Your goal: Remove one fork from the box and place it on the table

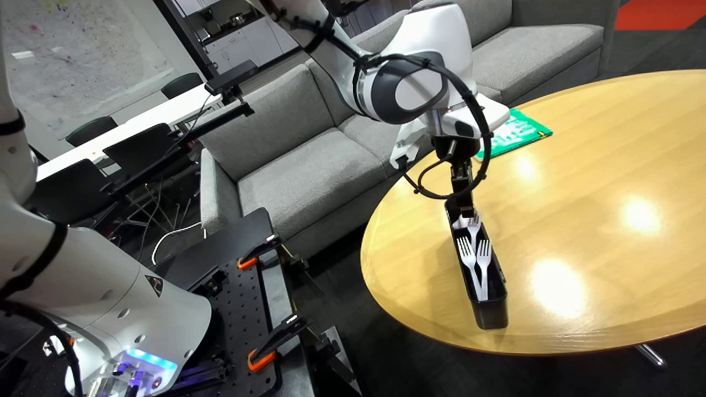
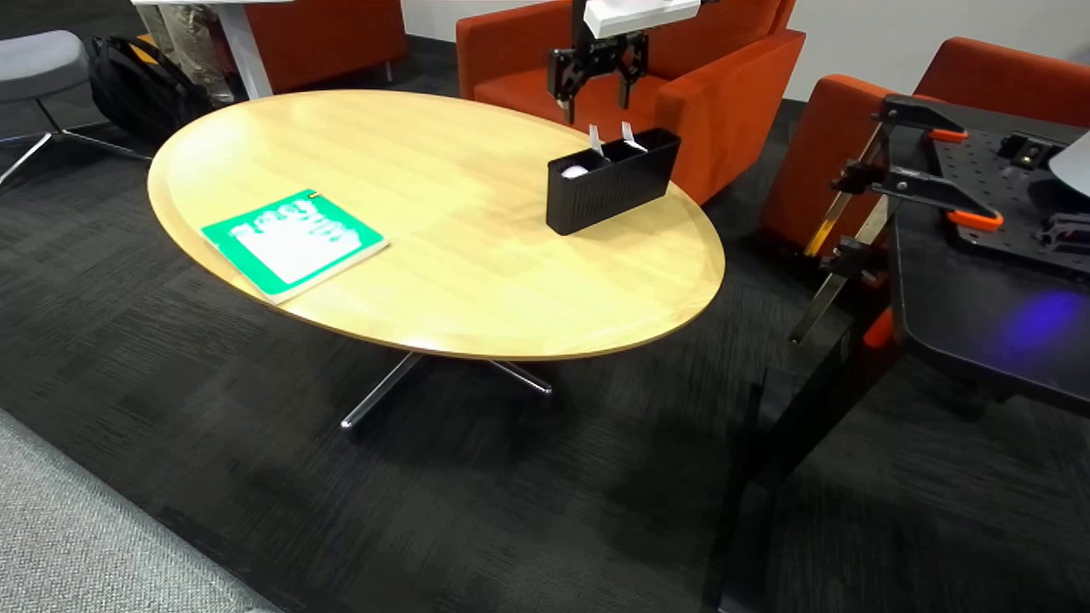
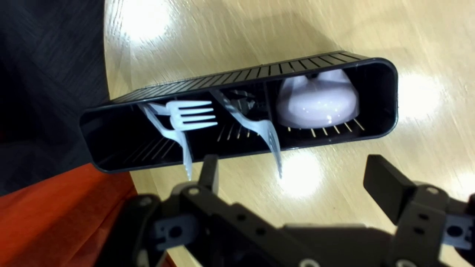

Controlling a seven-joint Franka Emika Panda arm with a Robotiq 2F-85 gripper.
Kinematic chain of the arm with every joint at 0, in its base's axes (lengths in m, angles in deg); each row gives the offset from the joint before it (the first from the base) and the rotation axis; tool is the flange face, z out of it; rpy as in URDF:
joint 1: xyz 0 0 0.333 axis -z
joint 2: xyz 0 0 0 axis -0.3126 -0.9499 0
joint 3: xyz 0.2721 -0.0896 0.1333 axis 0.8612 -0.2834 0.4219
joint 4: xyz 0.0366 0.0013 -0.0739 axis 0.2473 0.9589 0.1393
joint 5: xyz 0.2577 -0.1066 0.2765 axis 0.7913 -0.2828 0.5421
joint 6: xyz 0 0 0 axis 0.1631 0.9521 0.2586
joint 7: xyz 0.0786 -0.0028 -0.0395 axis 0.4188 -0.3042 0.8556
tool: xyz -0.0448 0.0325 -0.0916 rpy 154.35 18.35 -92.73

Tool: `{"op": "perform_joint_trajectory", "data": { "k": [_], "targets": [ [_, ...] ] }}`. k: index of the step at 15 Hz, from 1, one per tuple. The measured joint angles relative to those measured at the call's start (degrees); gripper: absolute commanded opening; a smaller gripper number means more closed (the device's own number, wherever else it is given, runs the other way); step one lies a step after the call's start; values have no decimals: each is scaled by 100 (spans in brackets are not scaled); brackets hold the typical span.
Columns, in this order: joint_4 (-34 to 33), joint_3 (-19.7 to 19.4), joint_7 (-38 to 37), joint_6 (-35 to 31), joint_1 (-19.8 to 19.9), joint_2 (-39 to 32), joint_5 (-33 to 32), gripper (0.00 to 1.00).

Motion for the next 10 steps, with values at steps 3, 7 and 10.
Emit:
{"op": "perform_joint_trajectory", "data": {
  "k": [3,7,10],
  "targets": [
    [-27,-1,0,0,6,-117,11,100],
    [-87,-2,0,0,5,-221,43,72],
    [-138,-7,0,-2,0,-261,62,49]
  ]
}}
